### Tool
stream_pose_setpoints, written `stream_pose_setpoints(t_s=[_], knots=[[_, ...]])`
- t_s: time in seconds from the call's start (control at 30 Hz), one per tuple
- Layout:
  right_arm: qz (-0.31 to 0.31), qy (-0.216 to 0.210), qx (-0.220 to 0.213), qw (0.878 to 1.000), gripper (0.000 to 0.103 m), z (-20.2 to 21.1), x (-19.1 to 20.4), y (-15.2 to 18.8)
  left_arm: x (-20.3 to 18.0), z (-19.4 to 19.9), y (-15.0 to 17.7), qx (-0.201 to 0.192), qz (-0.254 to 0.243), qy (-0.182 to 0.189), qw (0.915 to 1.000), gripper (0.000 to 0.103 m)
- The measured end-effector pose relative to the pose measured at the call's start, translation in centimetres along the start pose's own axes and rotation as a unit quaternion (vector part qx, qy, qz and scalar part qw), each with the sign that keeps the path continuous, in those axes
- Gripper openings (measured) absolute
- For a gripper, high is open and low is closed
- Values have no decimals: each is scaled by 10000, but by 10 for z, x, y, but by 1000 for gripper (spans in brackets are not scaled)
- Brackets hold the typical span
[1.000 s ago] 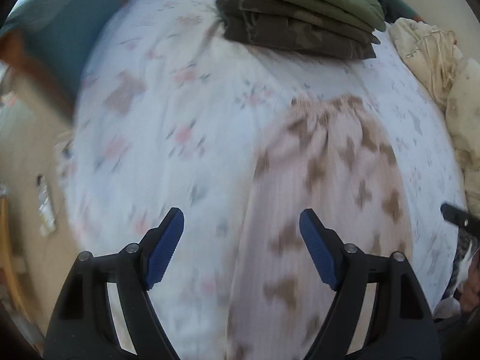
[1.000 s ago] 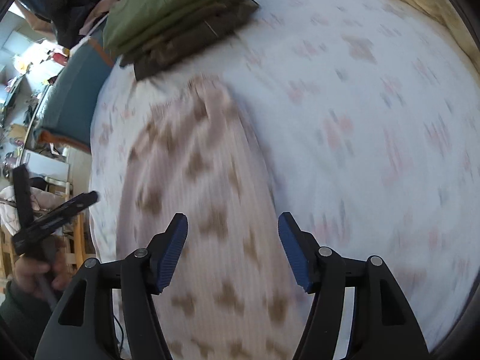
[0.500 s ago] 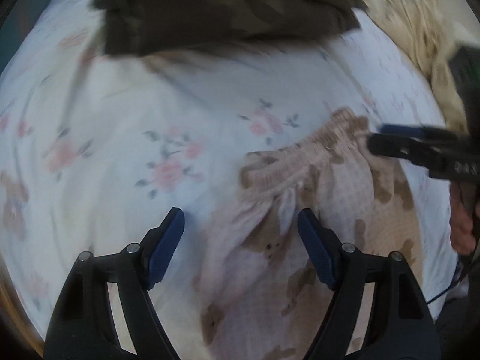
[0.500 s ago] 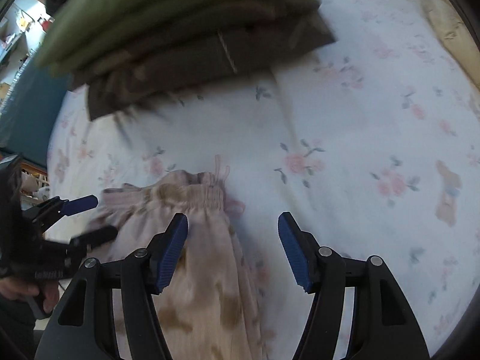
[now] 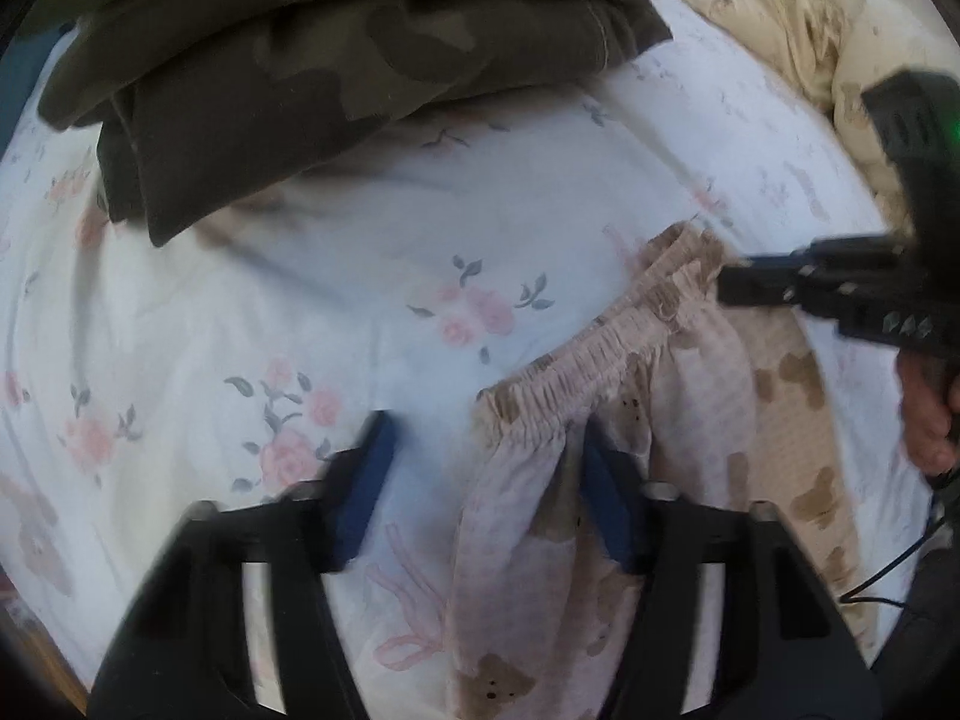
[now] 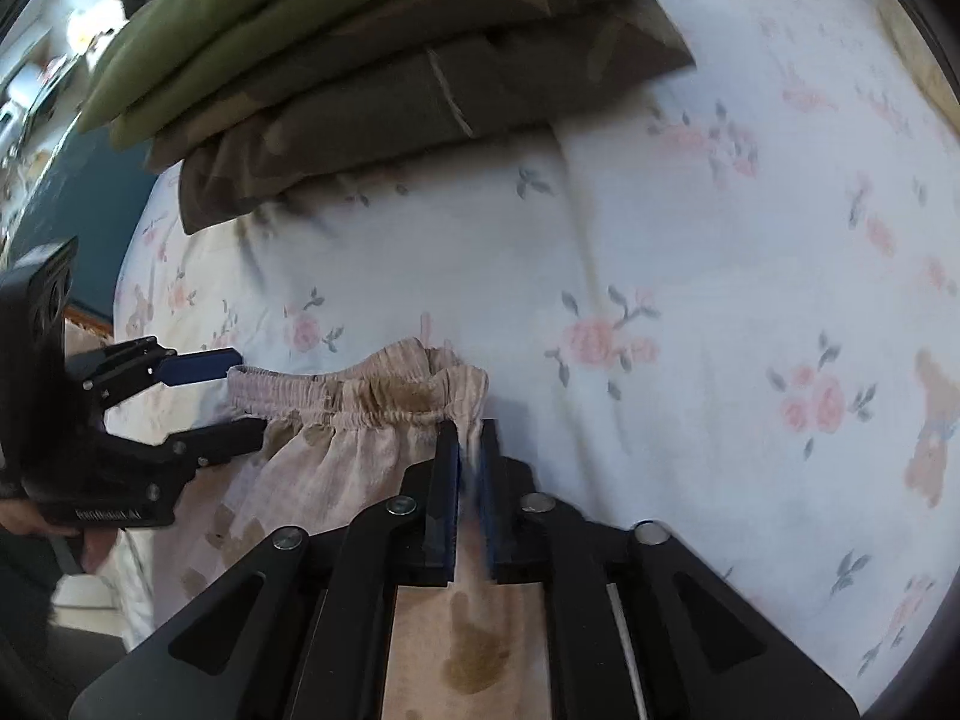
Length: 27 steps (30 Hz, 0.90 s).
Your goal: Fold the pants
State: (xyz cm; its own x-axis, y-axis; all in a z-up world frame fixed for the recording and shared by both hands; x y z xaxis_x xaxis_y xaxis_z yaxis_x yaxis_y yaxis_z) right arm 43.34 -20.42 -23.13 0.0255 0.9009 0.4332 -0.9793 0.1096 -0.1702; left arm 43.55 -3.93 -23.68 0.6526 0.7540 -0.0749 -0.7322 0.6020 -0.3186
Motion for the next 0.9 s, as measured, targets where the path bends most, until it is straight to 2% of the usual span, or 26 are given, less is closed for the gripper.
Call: stream_pose_setpoints(t_s=[0.1, 0.2, 0.23, 0.27, 0.33, 0.37, 0.5, 0.57, 0.67, 0.77, 0.9], knots=[[53, -125, 24, 9999, 19, 2, 0, 1, -4, -8, -1, 56, 4, 83, 9999, 14], [-159, -430, 83, 9989, 23, 5, -2, 0, -11, -10, -4, 87, -115, -31, 9999, 9], [-165, -395, 51, 9991, 24, 4, -1, -1, -14, -10, -6, 95, -146, -67, 9998, 8], [-84, -156, -50, 9998, 23, 1, 1, 0, -15, -8, -7, 105, -171, -111, 9997, 6], [382, 468, -16, 9982, 5, -8, 10, 6, -17, 3, -12, 48, -349, -443, 9984, 5], [730, 627, -31, 9954, 2, -8, 20, 10, -16, 12, -14, 30, -488, -708, 9963, 5], [948, 313, -573, 9933, 2, 33, 49, 2, -11, 60, -22, -260, -782, -1217, 9891, 5], [1145, 173, -846, 9897, 2, 61, 65, -1, -10, 89, -26, -504, -812, -1178, 9884, 5], [1304, 37, -1037, 9860, 2, 89, 75, 5, -22, 127, -22, -908, -1005, -1234, 9831, 6], [1484, -139, -1242, 9810, 2, 117, 80, 27, -37, 146, 1, -866, -1055, -1273, 9824, 6], [1887, 63, -1451, 9712, 2, 147, 86, 77, -76, 167, 31, -1012, -1124, -1252, 9805, 6]])
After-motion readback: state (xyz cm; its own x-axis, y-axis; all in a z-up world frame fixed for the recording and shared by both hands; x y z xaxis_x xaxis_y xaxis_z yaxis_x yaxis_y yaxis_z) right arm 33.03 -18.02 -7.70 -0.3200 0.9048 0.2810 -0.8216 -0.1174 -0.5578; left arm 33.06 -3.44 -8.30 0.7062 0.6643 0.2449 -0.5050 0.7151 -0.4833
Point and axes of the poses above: each gripper's, at about its wrist camera, not at the fingertips, and z roughly against the way its jaws point, x to its left, y to its underside, the point moved 4 cm from there along -z, roughly the way its jaws point, and after that the axes turned 15 degrees about -z, right-handed, at the moved point
